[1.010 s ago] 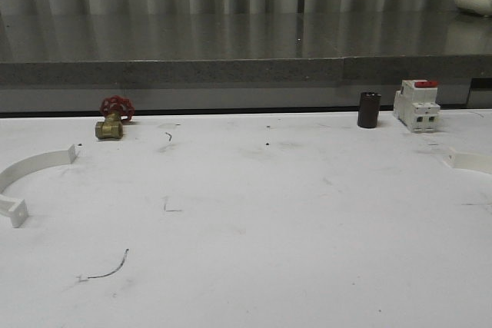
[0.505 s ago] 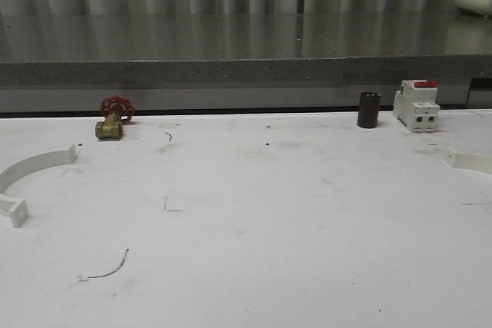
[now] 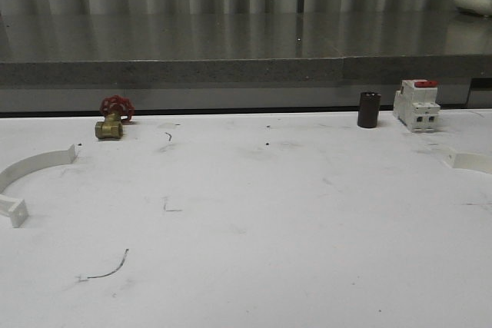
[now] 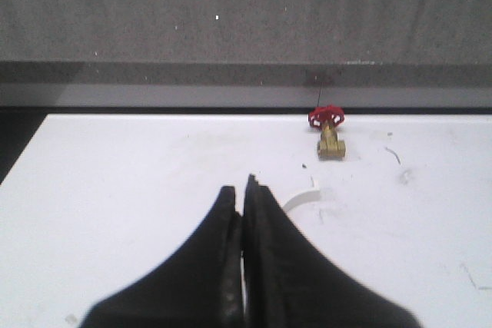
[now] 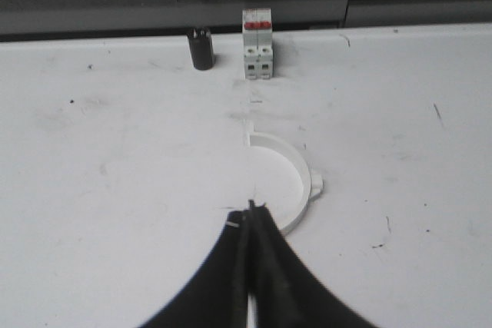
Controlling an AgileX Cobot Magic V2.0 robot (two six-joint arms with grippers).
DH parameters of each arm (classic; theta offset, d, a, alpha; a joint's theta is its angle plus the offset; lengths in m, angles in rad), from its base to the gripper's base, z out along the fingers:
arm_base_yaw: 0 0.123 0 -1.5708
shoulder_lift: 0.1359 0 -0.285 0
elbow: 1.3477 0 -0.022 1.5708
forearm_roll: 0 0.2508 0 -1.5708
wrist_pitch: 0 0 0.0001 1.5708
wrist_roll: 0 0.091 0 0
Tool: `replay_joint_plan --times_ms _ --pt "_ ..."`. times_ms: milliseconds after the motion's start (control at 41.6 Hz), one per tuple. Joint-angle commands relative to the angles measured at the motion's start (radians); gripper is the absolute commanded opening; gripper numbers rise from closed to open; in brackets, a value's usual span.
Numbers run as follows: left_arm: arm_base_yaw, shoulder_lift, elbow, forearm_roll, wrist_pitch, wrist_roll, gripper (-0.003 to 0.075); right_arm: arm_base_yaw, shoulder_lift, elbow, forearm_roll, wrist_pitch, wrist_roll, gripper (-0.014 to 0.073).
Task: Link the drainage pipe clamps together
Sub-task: 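Move the left gripper down toward the white clamp half near it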
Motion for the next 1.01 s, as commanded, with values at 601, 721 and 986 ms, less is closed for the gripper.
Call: replay_joint_plan --times_ms 601,721,986 --pt "-0.056 0.306 -0.204 -0.007 0.127 -0.006 0.044 -0.005 0.122 -0.033 -0.002 -0.054 -0.004 0.042" --pt "-0.079 0.457 -0.286 -0.007 0.173 -0.006 0.044 -0.005 0.122 -0.033 -0.002 -0.054 -0.004 0.042" --pt "-0.081 0.769 -0.419 -0.007 0.193 -0.006 0.044 -0.005 0.122 -0.033 -0.002 -0.054 -0.004 0.042"
